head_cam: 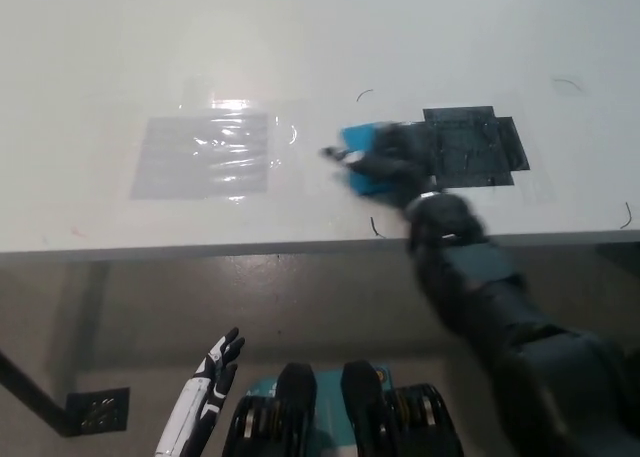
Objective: A soft sponge is kept on the balc marked spot on the table infront of the robot and it uses its right hand fist to press down on it and drrags it across the table in a back and forth manner twice to clean it
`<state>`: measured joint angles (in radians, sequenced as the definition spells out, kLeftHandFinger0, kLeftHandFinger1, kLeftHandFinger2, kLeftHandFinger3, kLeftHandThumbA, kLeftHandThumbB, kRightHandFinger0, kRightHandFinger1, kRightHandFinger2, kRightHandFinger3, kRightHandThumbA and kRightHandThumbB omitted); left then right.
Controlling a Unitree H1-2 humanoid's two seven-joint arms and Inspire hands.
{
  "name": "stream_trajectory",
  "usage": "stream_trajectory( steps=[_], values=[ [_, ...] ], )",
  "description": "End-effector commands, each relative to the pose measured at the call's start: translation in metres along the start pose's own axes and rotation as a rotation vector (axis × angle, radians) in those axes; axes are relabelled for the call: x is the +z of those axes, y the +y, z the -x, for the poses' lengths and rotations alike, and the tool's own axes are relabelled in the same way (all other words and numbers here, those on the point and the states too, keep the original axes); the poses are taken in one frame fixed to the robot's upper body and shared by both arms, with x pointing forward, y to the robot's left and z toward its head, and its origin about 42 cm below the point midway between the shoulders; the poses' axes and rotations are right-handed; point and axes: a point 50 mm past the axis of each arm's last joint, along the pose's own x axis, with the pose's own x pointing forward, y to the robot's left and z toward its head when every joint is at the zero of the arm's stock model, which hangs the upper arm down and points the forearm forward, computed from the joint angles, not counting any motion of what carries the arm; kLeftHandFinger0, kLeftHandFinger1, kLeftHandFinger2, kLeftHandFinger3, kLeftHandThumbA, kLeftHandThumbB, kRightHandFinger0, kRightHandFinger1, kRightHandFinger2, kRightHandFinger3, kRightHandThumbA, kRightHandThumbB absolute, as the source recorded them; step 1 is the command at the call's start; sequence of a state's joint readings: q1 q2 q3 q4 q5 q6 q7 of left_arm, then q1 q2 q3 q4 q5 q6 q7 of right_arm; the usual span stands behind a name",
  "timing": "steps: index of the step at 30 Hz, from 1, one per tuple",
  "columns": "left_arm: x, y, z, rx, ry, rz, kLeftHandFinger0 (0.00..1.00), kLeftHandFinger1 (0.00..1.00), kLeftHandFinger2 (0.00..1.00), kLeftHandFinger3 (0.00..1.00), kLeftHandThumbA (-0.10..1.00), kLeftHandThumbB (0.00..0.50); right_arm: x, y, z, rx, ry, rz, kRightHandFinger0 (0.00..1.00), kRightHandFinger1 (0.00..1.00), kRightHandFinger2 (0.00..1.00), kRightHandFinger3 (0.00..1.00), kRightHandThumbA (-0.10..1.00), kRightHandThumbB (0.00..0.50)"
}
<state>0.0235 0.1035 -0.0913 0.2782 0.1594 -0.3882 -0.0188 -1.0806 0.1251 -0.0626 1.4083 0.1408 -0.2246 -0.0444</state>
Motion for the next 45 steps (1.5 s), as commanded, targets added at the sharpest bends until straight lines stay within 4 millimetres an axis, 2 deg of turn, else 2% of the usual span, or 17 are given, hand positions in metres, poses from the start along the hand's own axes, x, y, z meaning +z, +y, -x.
stream_trajectory(
  steps=[1, 3, 8, 12, 18, 19, 20, 22, 26, 28, 33, 34, 37, 39, 42, 44, 45],
  values=[
    [0.01, 0.005, -0.005, 0.018, -0.068, -0.027, 1.0, 1.0, 1.0, 1.0, 1.0, 0.081, 0.017, 0.054, -0.001, 0.165, -0.049, 0.081, 0.0, 0.0, 0.03, 0.0, 1.0, 0.055],
    [0.01, 0.005, -0.004, 0.016, -0.065, -0.031, 1.0, 1.0, 1.0, 1.0, 1.0, 0.081, 0.015, 0.069, 0.002, 0.212, -0.055, 0.105, 0.0, 0.0, 0.01, 0.0, 1.0, 0.053],
    [0.01, 0.006, -0.007, 0.016, -0.07, -0.027, 1.0, 1.0, 1.0, 1.0, 1.0, 0.091, 0.014, 0.078, 0.004, 0.242, -0.057, 0.13, 0.0, 0.0, 0.04, 0.01, 1.0, 0.057],
    [0.012, 0.007, -0.008, 0.017, -0.084, -0.035, 1.0, 1.0, 1.0, 1.0, 1.0, 0.073, 0.011, 0.065, 0.003, 0.222, -0.053, 0.129, 0.0, 0.0, 0.12, 0.04, 1.0, 0.048],
    [0.01, 0.007, -0.009, 0.015, -0.079, -0.031, 1.0, 1.0, 1.0, 1.0, 1.0, 0.096, 0.008, 0.035, 0.0, 0.148, -0.035, 0.103, 0.0, 0.0, 0.13, 0.03, 1.0, 0.051],
    [0.01, 0.007, -0.009, 0.012, -0.074, -0.027, 1.0, 1.0, 1.0, 1.0, 1.0, 0.1, 0.007, 0.024, 0.0, 0.136, -0.037, 0.101, 0.0, 0.02, 0.21, 0.08, 1.0, 0.051],
    [0.011, 0.006, -0.009, 0.01, -0.07, -0.022, 1.0, 1.0, 1.0, 1.0, 1.0, 0.1, 0.006, 0.014, 0.0, 0.126, -0.039, 0.101, 0.0, 0.02, 0.22, 0.1, 1.0, 0.05],
    [0.011, 0.006, -0.009, 0.011, -0.07, -0.023, 1.0, 1.0, 1.0, 1.0, 1.0, 0.094, 0.006, -0.005, -0.001, 0.08, -0.031, 0.091, 0.0, 0.0, 0.16, 0.04, 1.0, 0.075],
    [0.011, 0.006, -0.009, 0.014, -0.086, -0.033, 1.0, 1.0, 1.0, 1.0, 1.0, 0.081, -0.004, -0.079, 0.005, -0.064, 0.0, 0.041, 0.0, 0.0, 0.09, 0.03, 1.0, 0.041],
    [0.011, 0.005, -0.006, 0.016, -0.084, -0.032, 1.0, 1.0, 1.0, 1.0, 1.0, 0.073, -0.01, -0.104, 0.01, -0.112, 0.013, 0.034, 0.0, 0.0, 0.08, 0.01, 1.0, 0.031],
    [0.013, 0.008, -0.008, 0.006, -0.084, -0.034, 1.0, 1.0, 1.0, 1.0, 1.0, 0.084, -0.021, -0.216, 0.043, -0.335, -0.001, -0.129, 0.0, 0.0, 0.0, 0.0, 1.0, 0.034],
    [0.013, 0.009, -0.008, 0.006, -0.085, -0.035, 1.0, 1.0, 1.0, 1.0, 1.0, 0.085, -0.02, -0.218, 0.044, -0.34, -0.002, -0.134, 0.0, 0.0, 0.0, 0.0, 1.0, 0.034],
    [0.013, 0.01, -0.011, 0.008, -0.084, -0.04, 1.0, 1.0, 1.0, 1.0, 1.0, 0.082, -0.022, -0.266, 0.065, -0.449, -0.015, -0.189, 0.0, 0.0, 0.08, 0.17, 1.0, 0.044],
    [0.013, 0.009, -0.01, 0.006, -0.08, -0.047, 1.0, 1.0, 1.0, 1.0, 1.0, 0.084, -0.025, -0.299, 0.084, -0.535, -0.032, -0.216, 0.0, 0.0, 0.15, 0.16, 1.0, 0.054],
    [0.013, 0.008, -0.01, 0.007, -0.085, -0.049, 1.0, 1.0, 1.0, 1.0, 1.0, 0.084, -0.026, -0.325, 0.1, -0.611, -0.04, -0.265, 0.0, 0.0, 0.1, 0.1, 1.0, 0.042],
    [0.012, 0.007, -0.009, 0.011, -0.085, -0.038, 1.0, 1.0, 1.0, 1.0, 1.0, 0.086, -0.026, -0.345, 0.113, -0.671, -0.016, -0.256, 0.0, 0.0, 0.23, 0.24, 1.0, 0.05],
    [0.011, 0.007, -0.009, 0.008, -0.082, -0.038, 1.0, 1.0, 1.0, 1.0, 1.0, 0.081, -0.027, -0.351, 0.118, -0.7, -0.009, -0.24, 0.0, 0.0, 0.31, 0.38, 1.0, 0.051]
  ],
)
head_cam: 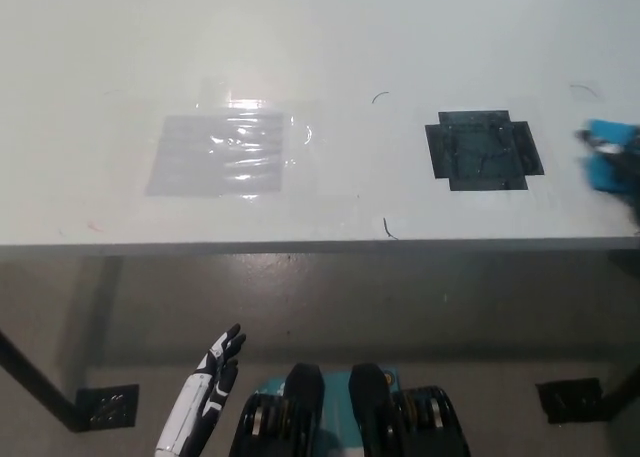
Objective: A soft sponge is kept on the balc marked spot on the table infront of the robot and it uses its right hand fist to press down on it and drrags it across the table in a back and forth manner twice to clean it
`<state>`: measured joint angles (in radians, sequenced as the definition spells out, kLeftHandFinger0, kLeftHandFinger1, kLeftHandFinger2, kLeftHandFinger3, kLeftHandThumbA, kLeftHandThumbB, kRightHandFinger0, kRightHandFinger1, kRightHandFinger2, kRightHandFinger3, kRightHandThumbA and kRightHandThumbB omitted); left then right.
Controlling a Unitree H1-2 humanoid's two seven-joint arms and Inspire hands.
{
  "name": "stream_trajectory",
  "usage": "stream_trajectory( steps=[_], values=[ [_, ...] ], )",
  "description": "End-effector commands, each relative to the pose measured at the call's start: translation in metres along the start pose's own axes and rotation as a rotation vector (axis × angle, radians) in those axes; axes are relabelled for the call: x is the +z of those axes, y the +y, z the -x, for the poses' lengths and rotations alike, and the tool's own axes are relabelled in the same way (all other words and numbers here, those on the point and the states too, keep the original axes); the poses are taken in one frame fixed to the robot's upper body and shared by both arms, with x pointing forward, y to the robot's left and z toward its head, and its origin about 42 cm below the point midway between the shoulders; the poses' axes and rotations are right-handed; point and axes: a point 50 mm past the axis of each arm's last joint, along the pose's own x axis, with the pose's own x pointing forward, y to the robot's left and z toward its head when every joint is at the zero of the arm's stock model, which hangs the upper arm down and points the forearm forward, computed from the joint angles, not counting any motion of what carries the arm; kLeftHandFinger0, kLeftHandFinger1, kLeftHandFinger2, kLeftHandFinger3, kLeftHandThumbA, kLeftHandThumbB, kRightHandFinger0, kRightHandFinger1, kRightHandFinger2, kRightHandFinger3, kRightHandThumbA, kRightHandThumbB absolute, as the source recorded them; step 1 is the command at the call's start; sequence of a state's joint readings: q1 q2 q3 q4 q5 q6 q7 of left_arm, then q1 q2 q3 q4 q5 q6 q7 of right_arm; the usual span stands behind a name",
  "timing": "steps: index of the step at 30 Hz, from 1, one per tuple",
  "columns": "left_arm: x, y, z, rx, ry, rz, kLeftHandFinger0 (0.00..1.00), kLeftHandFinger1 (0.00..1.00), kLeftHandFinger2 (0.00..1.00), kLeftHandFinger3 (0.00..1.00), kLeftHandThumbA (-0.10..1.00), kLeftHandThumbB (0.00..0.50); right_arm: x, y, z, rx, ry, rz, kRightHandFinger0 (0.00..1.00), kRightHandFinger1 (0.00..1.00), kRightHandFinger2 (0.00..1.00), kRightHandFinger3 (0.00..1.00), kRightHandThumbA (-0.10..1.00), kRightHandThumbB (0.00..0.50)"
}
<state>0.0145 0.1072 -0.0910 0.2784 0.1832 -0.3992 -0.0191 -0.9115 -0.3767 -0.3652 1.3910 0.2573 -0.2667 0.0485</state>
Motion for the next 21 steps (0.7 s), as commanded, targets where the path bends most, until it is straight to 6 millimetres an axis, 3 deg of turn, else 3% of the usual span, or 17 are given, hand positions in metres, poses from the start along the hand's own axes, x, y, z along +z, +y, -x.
stream_trajectory(
  steps=[1, 2, 3, 4, 7, 8, 10, 11, 12, 13, 15, 17, 19, 21],
  values=[
    [0.009, 0.006, -0.006, 0.017, -0.062, -0.009, 1.0, 1.0, 1.0, 1.0, 1.0, 0.082, -0.017, -0.058, 0.012, -0.204, 0.086, -0.036, 0.0, 0.0, 0.39, 0.5, 1.0, 0.027],
    [0.009, 0.006, -0.006, 0.015, -0.061, -0.009, 1.0, 1.0, 1.0, 1.0, 1.0, 0.083, -0.017, -0.067, 0.014, -0.225, 0.077, -0.038, 0.0, 0.01, 0.46, 0.63, 1.0, 0.003],
    [0.009, 0.007, -0.006, 0.014, -0.061, -0.016, 1.0, 1.0, 1.0, 1.0, 1.0, 0.084, -0.017, -0.076, 0.015, -0.251, 0.078, -0.054, 0.0, 0.0, 0.44, 0.67, 1.0, 0.0],
    [0.009, 0.007, -0.006, 0.014, -0.062, -0.016, 1.0, 1.0, 1.0, 1.0, 1.0, 0.086, -0.017, -0.079, 0.016, -0.261, 0.08, -0.063, 0.0, 0.0, 0.43, 0.66, 1.0, 0.0],
    [0.009, 0.008, -0.005, 0.016, -0.061, -0.02, 1.0, 1.0, 1.0, 1.0, 1.0, 0.095, -0.02, -0.086, 0.019, -0.277, 0.08, -0.064, 0.08, 0.15, 0.51, 0.65, 1.0, 0.0],
    [0.009, 0.008, -0.005, 0.016, -0.064, -0.022, 1.0, 1.0, 1.0, 1.0, 1.0, 0.086, -0.019, -0.084, 0.018, -0.278, 0.08, -0.068, 0.01, 0.11, 0.48, 0.67, 1.0, 0.0],
    [0.008, 0.008, -0.006, 0.017, -0.069, -0.028, 1.0, 1.0, 1.0, 1.0, 1.0, 0.083, -0.019, -0.075, 0.016, -0.265, 0.069, -0.079, 0.0, 0.07, 0.46, 0.7, 1.0, 0.0],
    [0.008, 0.008, -0.006, 0.015, -0.067, -0.022, 1.0, 1.0, 1.0, 1.0, 1.0, 0.09, -0.019, -0.07, 0.015, -0.251, 0.068, -0.059, 0.02, 0.13, 0.55, 0.76, 1.0, 0.0],
    [0.008, 0.007, -0.005, 0.013, -0.065, -0.018, 1.0, 1.0, 1.0, 1.0, 1.0, 0.078, -0.02, -0.063, 0.014, -0.236, 0.073, -0.049, 0.01, 0.15, 0.56, 0.77, 1.0, 0.008],
    [0.009, 0.007, -0.004, 0.012, -0.066, -0.018, 1.0, 1.0, 1.0, 1.0, 1.0, 0.075, -0.02, -0.058, 0.013, -0.222, 0.074, -0.049, 0.0, 0.14, 0.54, 0.72, 1.0, 0.004],
    [0.009, 0.007, -0.005, 0.014, -0.063, -0.016, 1.0, 1.0, 1.0, 1.0, 1.0, 0.085, -0.019, -0.038, 0.01, -0.175, 0.075, -0.043, 0.0, 0.04, 0.45, 0.52, 1.0, 0.028],
    [0.009, 0.007, -0.006, 0.011, -0.059, -0.015, 1.0, 1.0, 1.0, 1.0, 1.0, 0.086, -0.019, -0.026, 0.008, -0.152, 0.072, -0.061, 0.0, 0.01, 0.42, 0.46, 1.0, 0.034],
    [0.01, 0.006, -0.006, 0.01, -0.063, -0.025, 1.0, 1.0, 1.0, 1.0, 1.0, 0.077, -0.019, -0.003, 0.006, -0.093, 0.05, -0.103, 0.0, 0.0, 0.3, 0.34, 1.0, 0.014],
    [0.01, 0.007, -0.007, 0.009, -0.067, -0.033, 1.0, 1.0, 1.0, 1.0, 1.0, 0.086, -0.02, 0.026, 0.006, -0.044, 0.046, -0.087, 0.0, 0.0, 0.26, 0.26, 1.0, 0.041]
  ],
)
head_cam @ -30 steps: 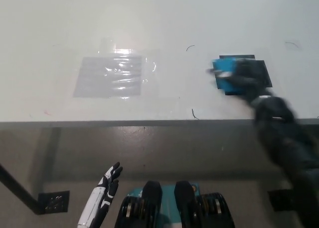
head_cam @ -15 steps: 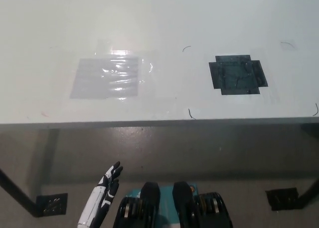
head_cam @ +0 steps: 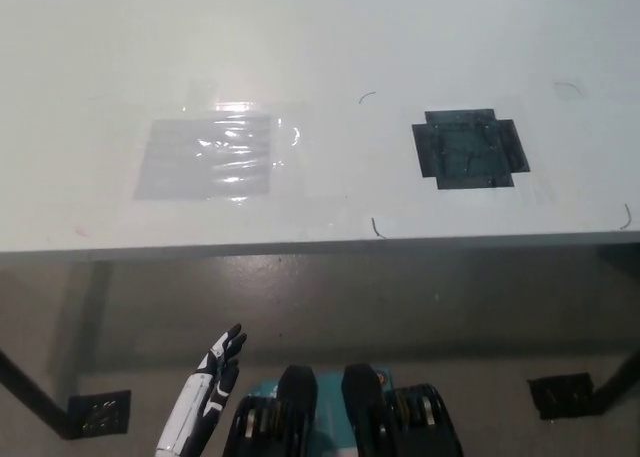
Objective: A soft sponge is kept on the balc marked spot on the table infront of the robot and it uses its right hand fist to press down on it and drrags it across the table in a back and forth manner twice to clean it
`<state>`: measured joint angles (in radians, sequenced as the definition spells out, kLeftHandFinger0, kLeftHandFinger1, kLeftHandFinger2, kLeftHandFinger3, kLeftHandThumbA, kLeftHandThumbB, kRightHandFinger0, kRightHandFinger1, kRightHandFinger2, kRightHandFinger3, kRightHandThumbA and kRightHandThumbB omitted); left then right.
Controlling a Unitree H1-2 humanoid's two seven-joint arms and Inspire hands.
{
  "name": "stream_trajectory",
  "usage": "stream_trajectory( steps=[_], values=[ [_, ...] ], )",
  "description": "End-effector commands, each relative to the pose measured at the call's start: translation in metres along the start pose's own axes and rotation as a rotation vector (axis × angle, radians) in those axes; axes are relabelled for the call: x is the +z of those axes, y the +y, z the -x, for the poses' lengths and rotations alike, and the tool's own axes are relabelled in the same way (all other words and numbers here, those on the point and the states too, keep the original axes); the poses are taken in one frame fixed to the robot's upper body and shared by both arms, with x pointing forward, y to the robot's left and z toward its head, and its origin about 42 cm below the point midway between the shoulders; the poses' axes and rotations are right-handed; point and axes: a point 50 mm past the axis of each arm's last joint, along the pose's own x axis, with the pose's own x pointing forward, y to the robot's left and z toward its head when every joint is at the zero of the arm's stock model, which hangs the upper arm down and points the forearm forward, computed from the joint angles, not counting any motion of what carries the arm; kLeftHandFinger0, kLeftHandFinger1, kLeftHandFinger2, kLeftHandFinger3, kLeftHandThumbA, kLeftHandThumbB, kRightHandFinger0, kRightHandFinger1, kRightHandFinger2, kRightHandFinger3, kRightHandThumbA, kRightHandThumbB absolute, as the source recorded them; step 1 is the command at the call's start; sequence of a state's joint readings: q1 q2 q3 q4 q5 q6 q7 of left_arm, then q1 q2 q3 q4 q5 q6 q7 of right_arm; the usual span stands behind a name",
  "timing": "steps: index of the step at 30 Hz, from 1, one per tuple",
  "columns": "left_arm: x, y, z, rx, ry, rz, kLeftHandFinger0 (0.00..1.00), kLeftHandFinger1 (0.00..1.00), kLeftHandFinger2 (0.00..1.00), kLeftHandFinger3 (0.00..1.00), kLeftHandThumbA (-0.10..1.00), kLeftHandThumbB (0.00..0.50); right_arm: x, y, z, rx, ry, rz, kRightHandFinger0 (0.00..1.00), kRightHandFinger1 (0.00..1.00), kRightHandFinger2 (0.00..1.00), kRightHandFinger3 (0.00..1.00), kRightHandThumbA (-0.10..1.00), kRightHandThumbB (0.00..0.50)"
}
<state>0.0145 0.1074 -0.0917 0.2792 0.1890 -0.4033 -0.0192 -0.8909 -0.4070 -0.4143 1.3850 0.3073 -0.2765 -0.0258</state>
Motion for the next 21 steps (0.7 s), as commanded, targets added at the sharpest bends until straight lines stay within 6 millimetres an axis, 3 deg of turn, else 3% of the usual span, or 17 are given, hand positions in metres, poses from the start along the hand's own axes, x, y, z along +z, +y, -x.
stream_trajectory(
  steps=[1, 9, 13, 15, 21],
  values=[
    [0.009, 0.008, -0.007, 0.013, -0.063, -0.025, 1.0, 1.0, 1.0, 1.0, 1.0, 0.089, -0.029, 0.062, 0.013, 0.109, 0.074, 0.005, 0.0, 0.0, 0.25, 0.26, 1.0, 0.053],
    [0.009, 0.008, -0.007, 0.01, -0.062, -0.027, 1.0, 1.0, 1.0, 1.0, 1.0, 0.113, -0.038, 0.169, 0.04, 0.351, 0.058, 0.005, 0.0, 0.0, 0.0, 0.05, 1.0, 0.034],
    [0.01, 0.009, -0.006, 0.011, -0.067, -0.035, 1.0, 1.0, 1.0, 1.0, 1.0, 0.101, -0.043, 0.208, 0.057, 0.429, 0.059, 0.005, 0.0, 0.0, 0.0, 0.0, 1.0, 0.021],
    [0.01, 0.009, -0.006, 0.009, -0.071, -0.03, 1.0, 1.0, 1.0, 1.0, 1.0, 0.101, -0.046, 0.232, 0.069, 0.488, 0.064, 0.029, 0.0, 0.0, 0.0, 0.0, 1.0, 0.062],
    [0.011, 0.008, -0.008, 0.007, -0.07, -0.026, 1.0, 1.0, 1.0, 1.0, 1.0, 0.092, -0.048, 0.262, 0.085, 0.544, 0.059, 0.036, 0.0, 0.0, 0.0, 0.0, 1.0, 0.049]
  ],
)
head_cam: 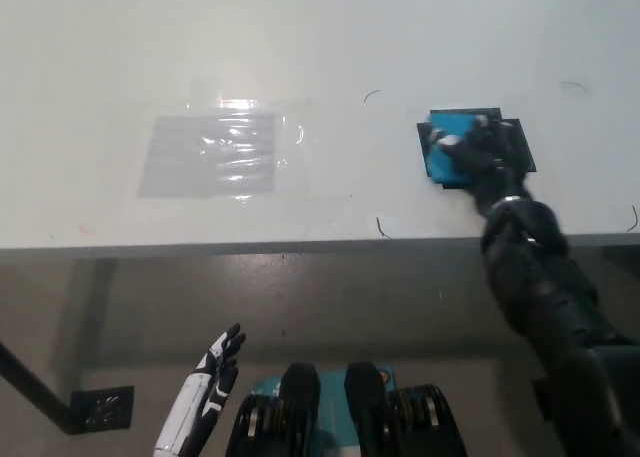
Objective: A soft sponge is kept on the balc marked spot on the table infront of the robot and it uses its right hand fist to press down on it and drrags it across the table in a back and forth manner twice to clean it
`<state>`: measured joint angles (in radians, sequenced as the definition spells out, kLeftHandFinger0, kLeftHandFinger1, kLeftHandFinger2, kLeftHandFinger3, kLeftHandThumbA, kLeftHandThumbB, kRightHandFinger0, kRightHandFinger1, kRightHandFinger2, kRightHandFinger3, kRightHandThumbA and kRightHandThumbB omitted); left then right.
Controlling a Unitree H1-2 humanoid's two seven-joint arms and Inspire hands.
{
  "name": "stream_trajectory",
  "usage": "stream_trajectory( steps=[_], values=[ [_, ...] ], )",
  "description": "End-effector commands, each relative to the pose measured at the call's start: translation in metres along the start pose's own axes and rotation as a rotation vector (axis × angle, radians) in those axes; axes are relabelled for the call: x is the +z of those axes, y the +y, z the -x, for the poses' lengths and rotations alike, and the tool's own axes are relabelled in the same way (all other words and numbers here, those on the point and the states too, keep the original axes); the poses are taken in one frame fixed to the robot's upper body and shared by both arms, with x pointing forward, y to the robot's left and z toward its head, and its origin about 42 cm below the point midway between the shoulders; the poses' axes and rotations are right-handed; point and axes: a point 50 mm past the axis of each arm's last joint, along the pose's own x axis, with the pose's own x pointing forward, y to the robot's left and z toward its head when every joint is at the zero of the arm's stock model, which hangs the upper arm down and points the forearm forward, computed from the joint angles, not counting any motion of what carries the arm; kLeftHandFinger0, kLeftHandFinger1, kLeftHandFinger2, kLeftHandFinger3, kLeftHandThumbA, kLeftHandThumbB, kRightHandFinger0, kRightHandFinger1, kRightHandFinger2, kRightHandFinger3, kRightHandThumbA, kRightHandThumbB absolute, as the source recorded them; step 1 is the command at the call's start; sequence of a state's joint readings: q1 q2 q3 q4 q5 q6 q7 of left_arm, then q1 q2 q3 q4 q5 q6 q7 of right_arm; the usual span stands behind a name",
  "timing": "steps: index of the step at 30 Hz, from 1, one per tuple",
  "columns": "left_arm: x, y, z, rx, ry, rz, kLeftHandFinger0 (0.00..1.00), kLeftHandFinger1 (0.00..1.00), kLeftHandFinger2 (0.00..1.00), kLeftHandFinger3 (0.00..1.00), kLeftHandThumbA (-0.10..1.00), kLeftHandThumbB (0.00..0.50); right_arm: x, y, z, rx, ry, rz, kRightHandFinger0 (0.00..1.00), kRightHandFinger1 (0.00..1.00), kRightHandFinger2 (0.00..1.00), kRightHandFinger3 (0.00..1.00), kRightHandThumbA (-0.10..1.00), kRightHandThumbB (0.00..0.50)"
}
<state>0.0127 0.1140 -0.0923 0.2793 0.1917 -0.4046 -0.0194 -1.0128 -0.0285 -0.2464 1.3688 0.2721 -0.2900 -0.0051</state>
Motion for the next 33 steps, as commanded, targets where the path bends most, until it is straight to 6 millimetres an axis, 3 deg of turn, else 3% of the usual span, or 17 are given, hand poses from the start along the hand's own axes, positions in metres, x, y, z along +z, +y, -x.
stream_trajectory(
  steps=[1, 8, 14, 17, 19, 24, 28, 31, 32, 33],
  values=[
    [0.011, 0.006, -0.008, 0.009, -0.066, -0.017, 1.0, 1.0, 1.0, 1.0, 1.0, 0.088, 0.015, 0.037, -0.005, 0.099, -0.033, 0.047, 0.0, 0.0, 0.0, 0.0, 1.0, 0.043],
    [0.011, 0.008, -0.006, 0.014, -0.06, -0.02, 1.0, 1.0, 1.0, 1.0, 1.0, 0.11, 0.006, 0.016, -0.003, 0.063, -0.004, 0.062, 0.0, 0.0, 0.0, 0.0, 1.0, 0.05],
    [0.01, 0.007, -0.007, 0.016, -0.068, -0.029, 1.0, 1.0, 1.0, 1.0, 1.0, 0.087, 0.009, -0.014, -0.004, 0.0, 0.008, 0.055, 0.0, 0.0, 0.07, 0.21, 1.0, 0.049],
    [0.009, 0.006, -0.007, 0.01, -0.064, -0.027, 1.0, 1.0, 1.0, 1.0, 1.0, 0.085, 0.012, -0.034, -0.003, -0.04, 0.006, 0.054, 0.0, 0.0, 0.0, 0.14, 1.0, 0.031],
    [0.009, 0.006, -0.006, 0.014, -0.061, -0.021, 1.0, 1.0, 1.0, 1.0, 1.0, 0.08, 0.017, -0.054, -0.003, -0.078, -0.002, 0.046, 0.0, 0.0, 0.0, 0.14, 1.0, 0.026],
    [0.009, 0.009, -0.008, 0.014, -0.06, -0.021, 1.0, 1.0, 1.0, 1.0, 1.0, 0.091, 0.028, -0.077, -0.003, -0.135, -0.023, 0.052, 0.0, 0.0, 0.08, 0.19, 1.0, 0.041],
    [0.009, 0.008, -0.007, 0.011, -0.063, -0.023, 1.0, 1.0, 1.0, 1.0, 1.0, 0.078, 0.03, -0.082, -0.003, -0.138, -0.025, 0.051, 0.0, 0.0, 0.1, 0.18, 1.0, 0.036],
    [0.009, 0.006, -0.005, 0.003, -0.057, -0.027, 1.0, 1.0, 1.0, 1.0, 1.0, 0.071, 0.031, -0.081, -0.003, -0.104, -0.032, 0.048, 0.0, 0.0, 0.05, 0.1, 1.0, 0.07],
    [0.009, 0.007, -0.005, 0.003, -0.053, -0.027, 1.0, 1.0, 1.0, 1.0, 1.0, 0.072, 0.033, -0.077, -0.004, -0.078, -0.051, 0.111, 0.0, 0.0, 0.04, 0.05, 1.0, 0.133],
    [0.009, 0.007, -0.005, 0.004, -0.05, -0.023, 1.0, 1.0, 1.0, 1.0, 1.0, 0.064, 0.038, -0.069, -0.005, -0.008, -0.098, 0.149, 0.46, 0.35, 0.48, 0.48, 1.0, 0.285]
  ],
)
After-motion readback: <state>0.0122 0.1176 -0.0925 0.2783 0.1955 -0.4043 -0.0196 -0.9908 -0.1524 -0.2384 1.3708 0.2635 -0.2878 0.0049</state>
